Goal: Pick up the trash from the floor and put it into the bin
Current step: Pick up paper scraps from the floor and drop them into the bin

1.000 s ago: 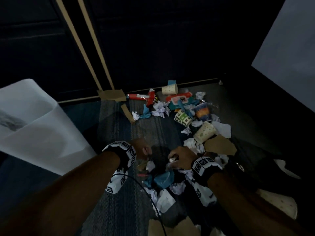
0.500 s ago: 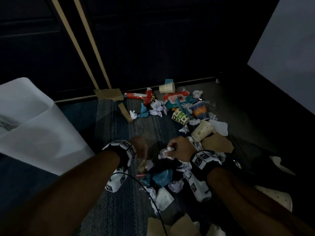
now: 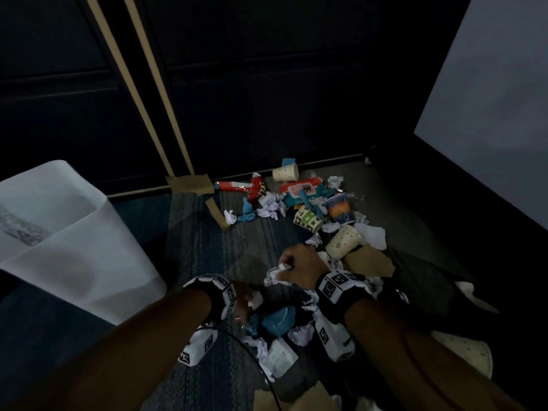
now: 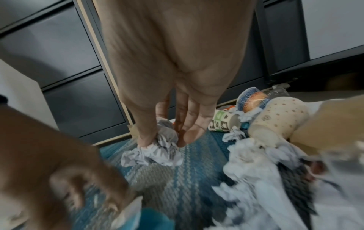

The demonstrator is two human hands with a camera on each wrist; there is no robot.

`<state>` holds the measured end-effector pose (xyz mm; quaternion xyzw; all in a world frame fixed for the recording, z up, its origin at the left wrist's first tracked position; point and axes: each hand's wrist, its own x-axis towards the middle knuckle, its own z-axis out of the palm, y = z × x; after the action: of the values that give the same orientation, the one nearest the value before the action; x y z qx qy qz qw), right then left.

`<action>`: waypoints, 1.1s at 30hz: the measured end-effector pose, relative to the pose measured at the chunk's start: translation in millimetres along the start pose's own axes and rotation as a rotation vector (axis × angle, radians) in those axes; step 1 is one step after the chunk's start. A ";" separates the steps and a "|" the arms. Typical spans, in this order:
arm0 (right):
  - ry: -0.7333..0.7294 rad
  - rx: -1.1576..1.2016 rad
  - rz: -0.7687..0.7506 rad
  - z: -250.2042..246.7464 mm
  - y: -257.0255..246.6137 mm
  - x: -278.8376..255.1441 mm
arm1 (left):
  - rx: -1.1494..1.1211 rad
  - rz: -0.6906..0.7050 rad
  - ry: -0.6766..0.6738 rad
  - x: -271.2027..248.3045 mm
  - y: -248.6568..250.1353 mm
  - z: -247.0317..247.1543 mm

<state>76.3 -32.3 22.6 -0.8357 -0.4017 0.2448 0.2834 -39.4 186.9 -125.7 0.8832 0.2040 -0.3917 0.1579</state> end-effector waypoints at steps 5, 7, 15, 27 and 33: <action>0.017 0.002 0.028 5.3 13.8 -6.9 | -0.040 0.096 0.129 -81.2 38.3 -34.4; 0.044 0.028 0.030 5.2 12.2 -7.4 | -0.161 0.158 0.285 -108.5 49.5 -61.6; 0.242 0.348 -0.020 -5.7 -46.0 27.8 | -0.562 0.226 0.996 -187.1 25.1 -109.3; 0.247 0.852 -0.226 25.5 -264.2 51.7 | -0.679 -0.075 1.667 -319.6 -55.1 -121.6; 0.214 0.800 -0.305 54.7 -333.8 47.7 | -0.821 -0.374 1.702 -359.5 -88.8 -123.0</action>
<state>-109.7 193.9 198.5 -0.6119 -0.3622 0.2487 0.6576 -224.4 232.8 214.8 0.7006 0.5089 0.4633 0.1886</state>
